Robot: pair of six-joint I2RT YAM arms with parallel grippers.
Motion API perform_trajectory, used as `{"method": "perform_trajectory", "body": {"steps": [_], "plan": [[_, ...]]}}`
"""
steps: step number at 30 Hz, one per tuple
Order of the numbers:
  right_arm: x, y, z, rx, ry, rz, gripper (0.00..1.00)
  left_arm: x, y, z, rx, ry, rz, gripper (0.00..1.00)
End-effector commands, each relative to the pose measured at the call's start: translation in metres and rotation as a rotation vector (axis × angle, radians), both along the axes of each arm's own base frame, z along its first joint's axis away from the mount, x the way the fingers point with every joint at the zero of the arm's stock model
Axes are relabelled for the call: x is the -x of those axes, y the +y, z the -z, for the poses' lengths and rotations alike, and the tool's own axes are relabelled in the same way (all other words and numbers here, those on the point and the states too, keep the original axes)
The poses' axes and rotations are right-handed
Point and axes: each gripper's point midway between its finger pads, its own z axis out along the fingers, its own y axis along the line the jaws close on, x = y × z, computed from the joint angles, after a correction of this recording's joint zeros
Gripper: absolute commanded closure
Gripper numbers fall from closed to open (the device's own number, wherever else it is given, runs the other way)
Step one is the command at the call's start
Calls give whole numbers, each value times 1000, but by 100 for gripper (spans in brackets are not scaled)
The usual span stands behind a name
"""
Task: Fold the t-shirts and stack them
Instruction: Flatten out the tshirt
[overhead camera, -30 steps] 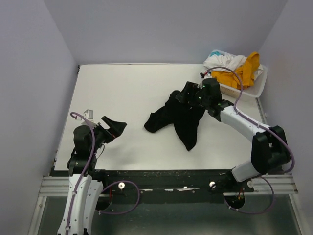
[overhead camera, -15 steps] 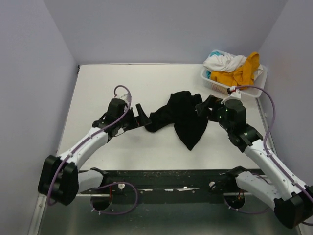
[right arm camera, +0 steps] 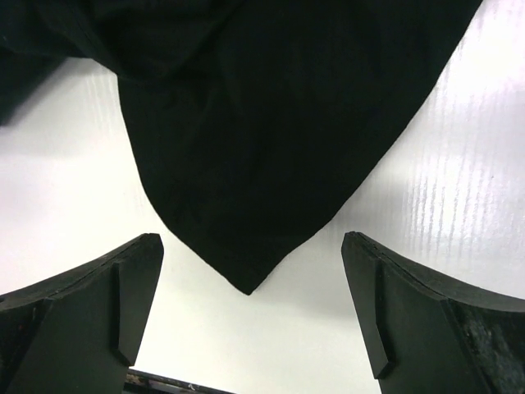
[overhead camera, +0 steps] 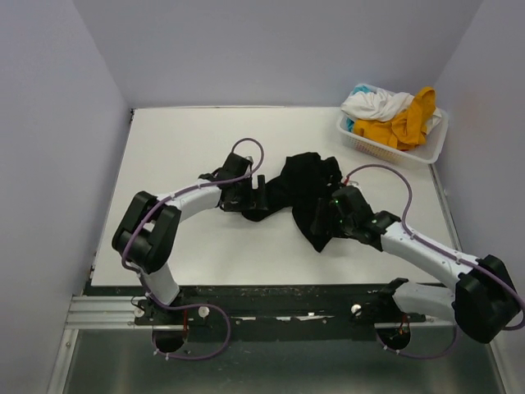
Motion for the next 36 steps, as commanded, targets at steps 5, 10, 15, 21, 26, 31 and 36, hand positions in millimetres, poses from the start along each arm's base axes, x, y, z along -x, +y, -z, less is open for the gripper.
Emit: {"method": "perform_trajectory", "body": {"steps": [5, 10, 15, 21, 26, 31, 36], "plan": [[5, 12, 17, 96, 13, 35, 2, 0, -7, 15, -83, 26, 43, 42], [13, 27, 39, 130, 56, 8, 10, 2, -25, 10, -6, 24, 76, 100], [17, 40, 60, 154, 94, -11, 22, 6, -19, -2, 11, -14, 43, 100], [15, 29, 65, 263, 89, 48, 45, 15, -23, -10, 82, -28, 37, 100], [16, 18, 67, 305, 92, 111, 79, 19, -23, -13, 106, -32, 35, 100], [5, 16, 50, 307, 21, 129, 99, 22, -18, -24, 109, -66, 23, 100], [-23, 10, 1, 333, -146, 171, 99, 21, -16, -59, 150, -149, 23, 100]]}}
